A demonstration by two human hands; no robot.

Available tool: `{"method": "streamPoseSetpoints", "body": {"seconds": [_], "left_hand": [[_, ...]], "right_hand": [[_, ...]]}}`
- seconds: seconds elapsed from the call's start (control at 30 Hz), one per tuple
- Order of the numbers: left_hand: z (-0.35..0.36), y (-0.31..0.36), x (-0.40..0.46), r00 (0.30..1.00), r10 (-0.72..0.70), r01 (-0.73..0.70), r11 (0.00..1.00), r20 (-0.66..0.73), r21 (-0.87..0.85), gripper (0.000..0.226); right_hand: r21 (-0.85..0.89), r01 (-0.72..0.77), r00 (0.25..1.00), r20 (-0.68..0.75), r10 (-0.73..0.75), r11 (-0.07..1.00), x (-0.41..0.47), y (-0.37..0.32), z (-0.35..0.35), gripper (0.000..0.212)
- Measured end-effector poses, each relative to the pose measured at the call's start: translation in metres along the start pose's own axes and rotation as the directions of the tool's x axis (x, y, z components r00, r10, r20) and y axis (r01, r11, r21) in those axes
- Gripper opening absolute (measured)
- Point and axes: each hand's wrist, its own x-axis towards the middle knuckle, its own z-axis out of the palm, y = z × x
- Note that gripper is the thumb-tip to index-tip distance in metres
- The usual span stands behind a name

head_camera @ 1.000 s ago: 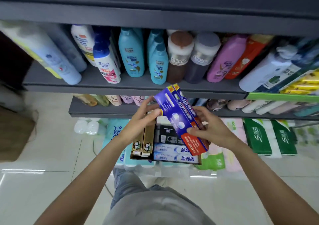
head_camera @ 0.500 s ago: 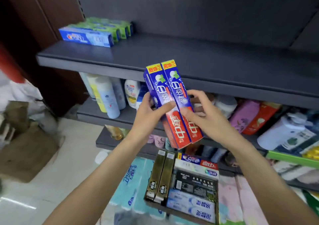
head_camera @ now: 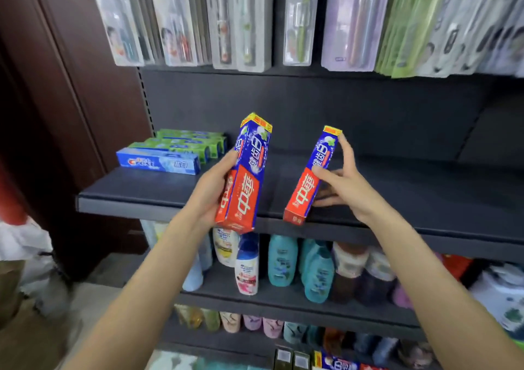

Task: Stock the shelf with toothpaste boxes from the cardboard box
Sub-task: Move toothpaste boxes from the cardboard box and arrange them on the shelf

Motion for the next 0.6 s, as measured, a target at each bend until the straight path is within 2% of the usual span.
{"method": "streamPoseSetpoints", "body": {"seconds": [0.1,0.17,0.23,0.3,0.37,0.43,0.5,0.53,0.6], "left_hand": [[-0.013,0.006,0.008,0.997,-0.077,0.078,0.992,-0.014,0.097,0.049],[-0.015,0.012,0.009,0.993,-0.121,0.122,0.974,-0.014,0.190,0.049],[-0.017,0.015,0.012,0.994,-0.103,0.085,0.941,0.037,0.328,0.055],[-0.020,0.017,0.018,0.997,-0.057,0.020,0.866,0.059,0.499,0.064],[-0.020,0.019,0.026,0.999,-0.012,-0.020,0.816,0.052,0.577,0.060],[-0.022,0.025,0.034,0.998,0.045,-0.060,0.780,0.040,0.623,0.054],[-0.028,0.033,0.043,0.995,0.091,-0.102,0.719,0.052,0.687,0.047],[-0.032,0.038,0.047,0.989,0.129,-0.140,0.678,0.071,0.722,0.044],[-0.043,0.047,0.053,0.962,0.240,-0.247,0.574,0.128,0.780,0.040]], "right_hand": [[-0.056,-0.039,0.999,0.008,0.040,0.998,0.024,0.007,0.009,0.073],[-0.204,-0.076,0.997,0.007,0.079,0.976,0.037,0.010,0.016,0.051],[-0.410,-0.110,0.993,-0.014,0.114,0.906,0.047,0.011,0.020,0.033],[-0.679,-0.061,0.996,0.002,0.085,0.732,0.054,0.009,0.017,0.030],[-0.851,0.023,0.993,0.080,0.086,0.525,0.061,0.002,0.007,0.034],[-0.904,0.123,0.962,0.210,0.177,0.409,0.067,-0.004,-0.007,0.041],[-0.943,0.242,0.929,0.294,0.226,0.230,0.073,-0.004,-0.020,0.058],[-0.942,0.294,0.930,0.321,0.179,0.163,0.076,-0.002,-0.024,0.062],[-0.906,0.397,0.915,0.403,0.012,0.149,0.083,0.002,-0.028,0.056]]}}
